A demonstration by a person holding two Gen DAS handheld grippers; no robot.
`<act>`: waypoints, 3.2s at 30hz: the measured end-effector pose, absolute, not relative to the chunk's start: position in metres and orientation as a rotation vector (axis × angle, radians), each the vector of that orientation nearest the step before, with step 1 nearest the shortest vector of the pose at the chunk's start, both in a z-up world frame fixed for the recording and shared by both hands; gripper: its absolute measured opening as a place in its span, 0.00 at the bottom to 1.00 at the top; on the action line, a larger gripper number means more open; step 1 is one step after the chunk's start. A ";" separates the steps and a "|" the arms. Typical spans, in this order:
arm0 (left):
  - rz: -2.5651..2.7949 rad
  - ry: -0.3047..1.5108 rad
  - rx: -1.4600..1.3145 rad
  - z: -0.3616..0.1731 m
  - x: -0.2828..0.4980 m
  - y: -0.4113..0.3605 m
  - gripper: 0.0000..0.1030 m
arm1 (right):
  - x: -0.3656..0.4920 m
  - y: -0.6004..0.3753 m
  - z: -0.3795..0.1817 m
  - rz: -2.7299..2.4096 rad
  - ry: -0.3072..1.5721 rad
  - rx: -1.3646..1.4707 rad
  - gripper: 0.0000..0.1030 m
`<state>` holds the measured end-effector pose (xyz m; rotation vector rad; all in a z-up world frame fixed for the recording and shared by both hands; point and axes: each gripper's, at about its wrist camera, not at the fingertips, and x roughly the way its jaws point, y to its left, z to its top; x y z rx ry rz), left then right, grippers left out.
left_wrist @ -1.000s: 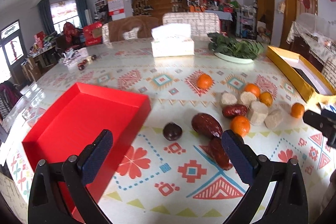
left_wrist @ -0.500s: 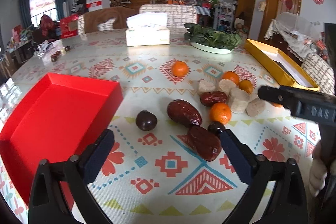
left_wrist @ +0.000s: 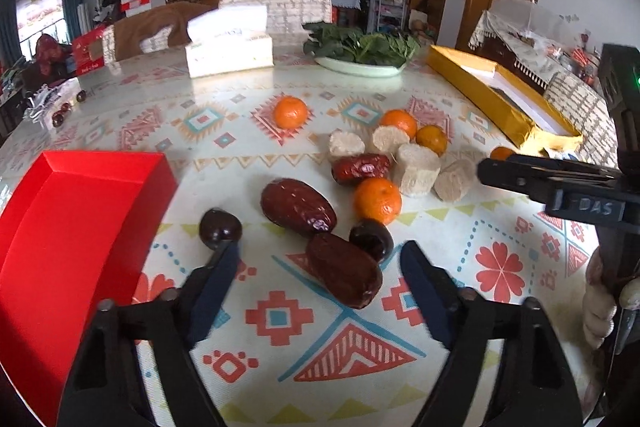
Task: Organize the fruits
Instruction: 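Grasp a large red date with the left tool while the right tool grasps a beige rice-cake piece, then carry the date and rice cake into the red tray and open both tools, then withdraw both open tools from the red tray back to the fruit pile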
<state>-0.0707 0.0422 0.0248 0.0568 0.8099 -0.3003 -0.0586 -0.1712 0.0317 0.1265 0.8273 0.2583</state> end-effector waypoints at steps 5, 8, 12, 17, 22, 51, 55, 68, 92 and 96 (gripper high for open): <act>-0.319 0.863 0.041 0.017 -0.064 0.041 0.60 | -0.053 -0.155 0.026 0.238 0.840 0.054 0.68; -0.328 0.873 0.044 0.016 -0.062 0.038 0.60 | -0.046 -0.147 0.021 0.249 0.860 0.036 0.67; -0.365 0.894 0.051 0.013 -0.062 0.032 0.58 | -0.037 -0.138 0.015 0.268 0.888 0.013 0.55; -0.415 0.885 0.017 0.014 -0.066 0.029 0.35 | -0.037 -0.134 0.012 0.281 0.903 0.012 0.33; -0.388 0.869 -0.023 0.019 -0.071 0.041 0.30 | -0.042 -0.140 0.015 0.277 0.896 0.054 0.33; 0.207 0.731 -0.243 0.047 -0.109 0.278 0.28 | -0.072 0.096 0.059 0.755 0.904 0.030 0.33; 0.252 0.735 -0.242 0.041 -0.106 0.294 0.28 | -0.069 0.130 0.046 0.769 0.925 -0.021 0.33; 0.334 0.704 -0.218 0.045 -0.108 0.302 0.46 | -0.065 0.156 0.029 0.727 0.920 -0.122 0.42; 0.394 0.611 -0.255 0.075 -0.142 0.304 0.57 | -0.104 0.129 0.034 0.638 0.914 -0.068 0.60; 0.387 0.604 -0.254 0.079 -0.145 0.302 0.57 | -0.106 0.139 0.023 0.584 0.920 -0.171 0.60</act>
